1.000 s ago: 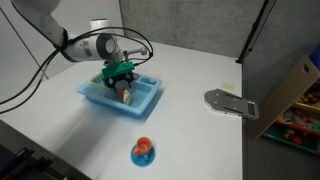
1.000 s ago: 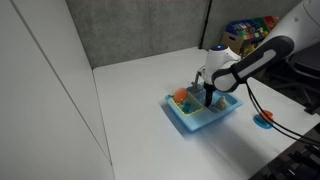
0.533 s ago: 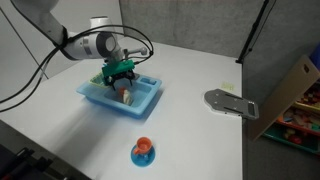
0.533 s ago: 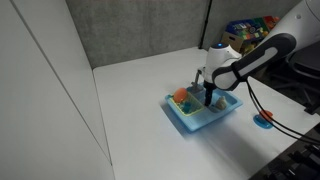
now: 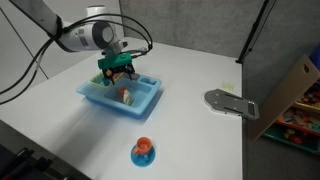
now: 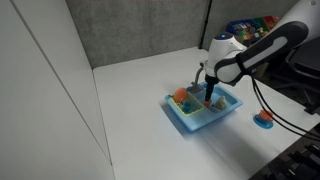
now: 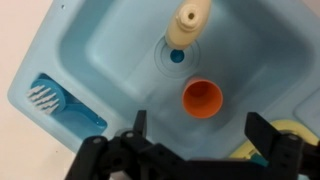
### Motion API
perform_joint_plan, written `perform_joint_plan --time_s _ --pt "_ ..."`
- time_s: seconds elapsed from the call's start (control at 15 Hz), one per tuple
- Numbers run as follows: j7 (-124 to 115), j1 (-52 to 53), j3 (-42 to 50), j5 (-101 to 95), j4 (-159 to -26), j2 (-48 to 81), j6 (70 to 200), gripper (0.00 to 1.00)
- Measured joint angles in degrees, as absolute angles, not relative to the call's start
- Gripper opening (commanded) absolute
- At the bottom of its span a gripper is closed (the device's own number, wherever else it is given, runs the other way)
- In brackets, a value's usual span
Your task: Pick up the orange cup and put it in the sink
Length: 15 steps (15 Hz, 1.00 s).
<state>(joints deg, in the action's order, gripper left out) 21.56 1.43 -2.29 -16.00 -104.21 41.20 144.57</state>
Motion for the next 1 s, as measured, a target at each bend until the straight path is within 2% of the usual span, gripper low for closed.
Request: perform_joint_plan --time_s 1.0 --pt "6.07 1.50 -2.11 -4.06 -116.11 28.25 139.44 1.00"
